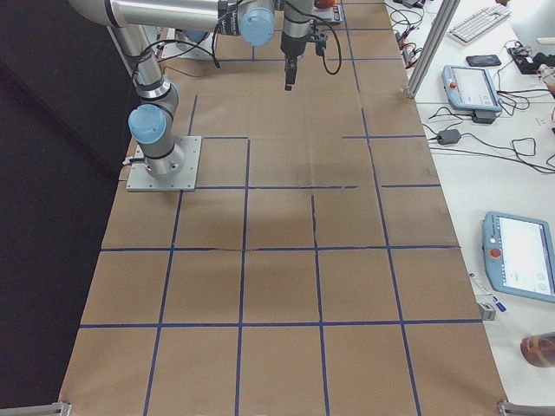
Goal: Weigh mango
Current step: 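Lower the mango onto the scale pan and open the left gripper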
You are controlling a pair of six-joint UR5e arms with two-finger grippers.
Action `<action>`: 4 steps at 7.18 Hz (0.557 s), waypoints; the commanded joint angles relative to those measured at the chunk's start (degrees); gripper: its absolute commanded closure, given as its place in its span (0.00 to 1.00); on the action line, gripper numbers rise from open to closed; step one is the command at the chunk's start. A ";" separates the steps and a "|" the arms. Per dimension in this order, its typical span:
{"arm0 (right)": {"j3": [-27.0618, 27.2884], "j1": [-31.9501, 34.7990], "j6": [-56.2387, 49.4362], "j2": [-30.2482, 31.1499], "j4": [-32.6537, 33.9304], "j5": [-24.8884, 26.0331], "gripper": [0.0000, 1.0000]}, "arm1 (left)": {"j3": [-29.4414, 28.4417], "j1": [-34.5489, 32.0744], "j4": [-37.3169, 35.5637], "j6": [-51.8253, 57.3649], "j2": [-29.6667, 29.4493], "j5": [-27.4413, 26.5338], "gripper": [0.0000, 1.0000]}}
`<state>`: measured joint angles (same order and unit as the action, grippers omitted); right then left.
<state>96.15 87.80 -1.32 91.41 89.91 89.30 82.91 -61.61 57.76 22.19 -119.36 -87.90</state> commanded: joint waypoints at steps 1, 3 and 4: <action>0.00 0.00 0.00 0.00 0.00 0.00 0.00 | 0.23 -0.09 13.90 -3.87 9.80 0.01 0.01; 0.00 0.00 0.00 0.00 0.00 0.00 0.00 | 0.67 -6.30 21.49 -12.47 15.98 -0.34 0.01; 0.00 0.00 0.00 0.00 0.00 0.00 0.00 | 0.15 -10.25 25.26 -17.83 17.65 -0.34 0.01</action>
<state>96.15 87.80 -1.32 91.41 89.91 89.30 83.33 -67.35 78.38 10.68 -104.46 -88.17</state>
